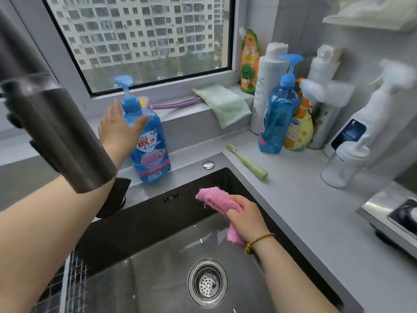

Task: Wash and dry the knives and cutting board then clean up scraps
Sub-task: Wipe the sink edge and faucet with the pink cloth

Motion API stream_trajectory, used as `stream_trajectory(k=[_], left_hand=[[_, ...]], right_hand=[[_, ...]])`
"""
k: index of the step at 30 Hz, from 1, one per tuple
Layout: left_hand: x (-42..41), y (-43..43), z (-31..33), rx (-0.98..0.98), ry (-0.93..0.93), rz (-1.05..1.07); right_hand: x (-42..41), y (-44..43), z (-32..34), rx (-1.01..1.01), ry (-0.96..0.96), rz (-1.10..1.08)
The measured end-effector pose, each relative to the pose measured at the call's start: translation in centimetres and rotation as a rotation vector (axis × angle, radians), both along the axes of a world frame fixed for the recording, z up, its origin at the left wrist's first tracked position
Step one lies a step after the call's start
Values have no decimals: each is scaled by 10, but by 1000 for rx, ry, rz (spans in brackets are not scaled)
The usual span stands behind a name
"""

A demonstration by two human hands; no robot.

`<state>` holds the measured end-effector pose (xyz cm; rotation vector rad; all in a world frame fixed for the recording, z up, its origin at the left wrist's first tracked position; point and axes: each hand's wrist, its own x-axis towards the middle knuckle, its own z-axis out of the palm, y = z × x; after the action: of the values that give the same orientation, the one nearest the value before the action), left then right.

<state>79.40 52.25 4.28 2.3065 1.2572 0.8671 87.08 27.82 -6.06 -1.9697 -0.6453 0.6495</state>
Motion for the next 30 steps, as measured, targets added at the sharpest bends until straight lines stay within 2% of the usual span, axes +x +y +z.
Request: stream_trajectory(k=[4, 8, 10, 13, 14, 17, 19, 20, 21, 24, 30], left_hand=[[-16, -38, 7, 60, -45, -94], [-30, -75, 6, -1, -77, -167], [-34, -91, -2, 2, -70, -226], [-34, -120, -21, 75, -53, -304], [-30, -132, -28, 72, -30, -326], [-13, -172, -52, 28, 66, -435], [5, -196, -69, 9, 157, -522], [16, -205, -77, -8, 219, -557], [25, -213, -83, -24, 284, -585], [53, -228, -101, -42, 462, -654], [88, -235, -131, -122, 654, -663]], right_hand=[[-11, -35, 19, -18, -203, -141], [-13, -78, 20, -131, -584, -339], [-7, -106, 14, -221, -708, -411], [-7, -144, 1, -522, -654, -298], [-10, -152, -7, -544, -629, -273], [-12, -164, -19, -526, -671, -232], [-9, -170, -19, -636, -684, -148], [-5, -172, -22, -614, -745, -167], [-1, -173, -23, -572, -738, -176], [8, -177, -39, -657, -670, -80], [32, -168, -36, -653, -739, -63]])
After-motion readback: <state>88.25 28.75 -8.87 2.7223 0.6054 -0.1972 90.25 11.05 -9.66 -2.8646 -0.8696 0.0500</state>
